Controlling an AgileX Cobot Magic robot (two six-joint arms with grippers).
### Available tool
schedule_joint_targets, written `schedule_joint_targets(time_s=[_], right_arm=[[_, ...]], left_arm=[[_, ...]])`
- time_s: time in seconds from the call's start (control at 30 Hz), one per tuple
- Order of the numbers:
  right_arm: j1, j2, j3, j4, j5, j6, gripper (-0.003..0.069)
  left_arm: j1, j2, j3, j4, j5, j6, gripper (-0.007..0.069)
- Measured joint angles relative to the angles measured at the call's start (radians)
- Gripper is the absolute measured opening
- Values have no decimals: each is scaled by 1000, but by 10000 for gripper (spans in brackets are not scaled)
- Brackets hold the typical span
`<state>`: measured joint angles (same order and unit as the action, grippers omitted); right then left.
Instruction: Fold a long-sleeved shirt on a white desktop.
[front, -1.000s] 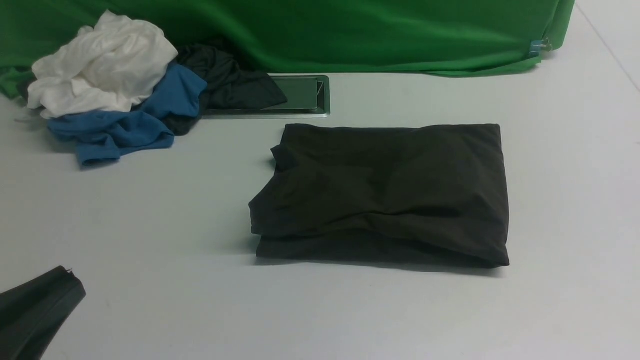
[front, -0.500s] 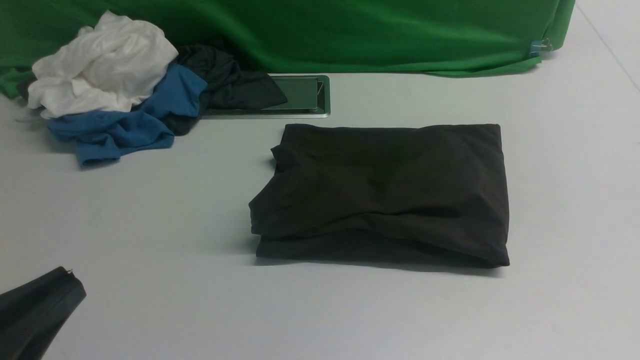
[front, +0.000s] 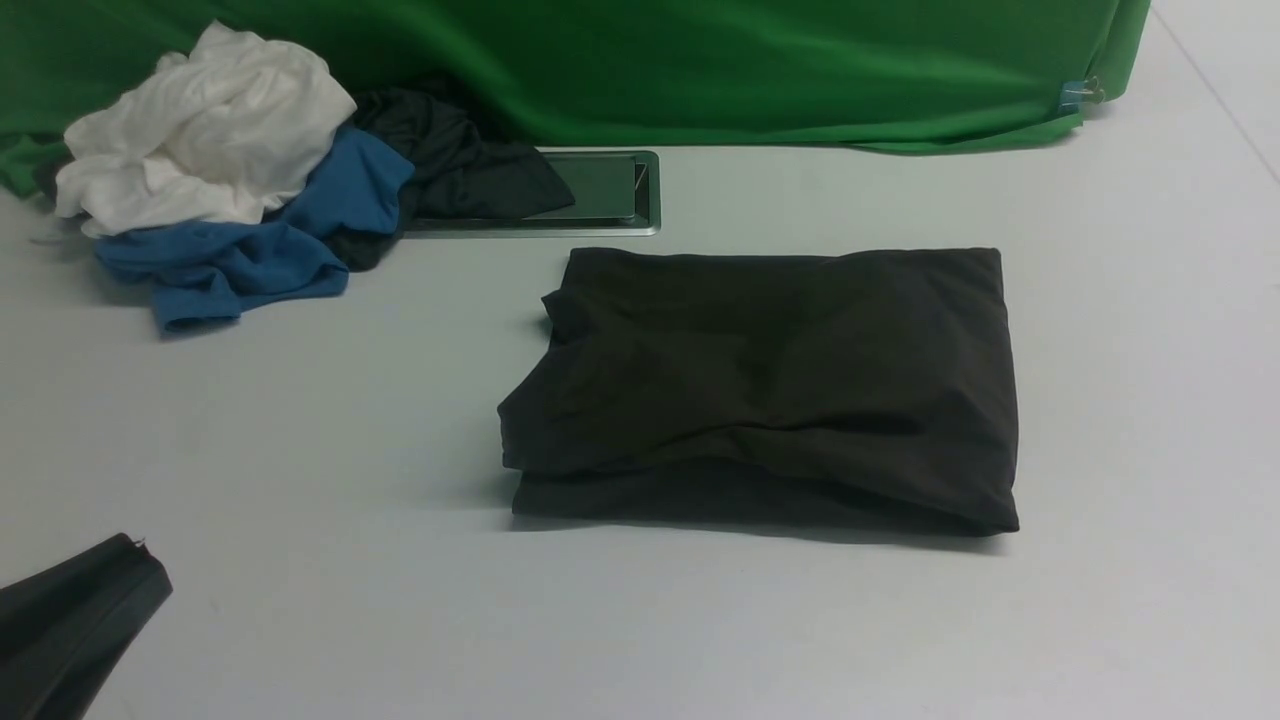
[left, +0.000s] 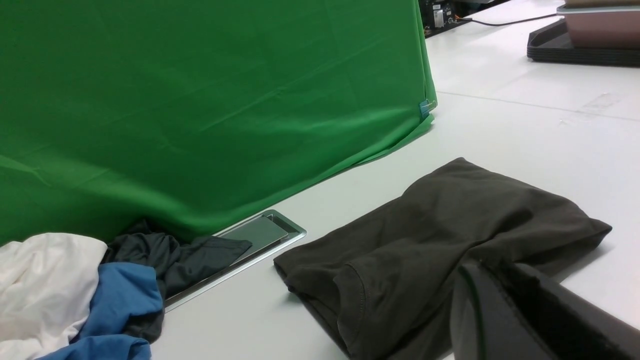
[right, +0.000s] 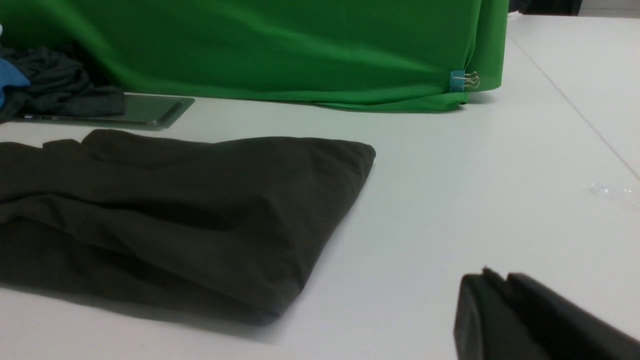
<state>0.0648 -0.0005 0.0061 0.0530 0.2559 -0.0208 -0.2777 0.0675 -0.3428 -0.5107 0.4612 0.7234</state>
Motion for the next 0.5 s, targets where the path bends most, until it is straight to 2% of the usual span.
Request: schedule_joint_targets(time_s=[0.33,0.5], right_arm=[[0,0,0,0,-2,0,101],[0,0,0,0,-2,0,112]], left_arm=[[22,-8,28,74,-1,-2,20],[210,-60,136,109,-106,-56,20]])
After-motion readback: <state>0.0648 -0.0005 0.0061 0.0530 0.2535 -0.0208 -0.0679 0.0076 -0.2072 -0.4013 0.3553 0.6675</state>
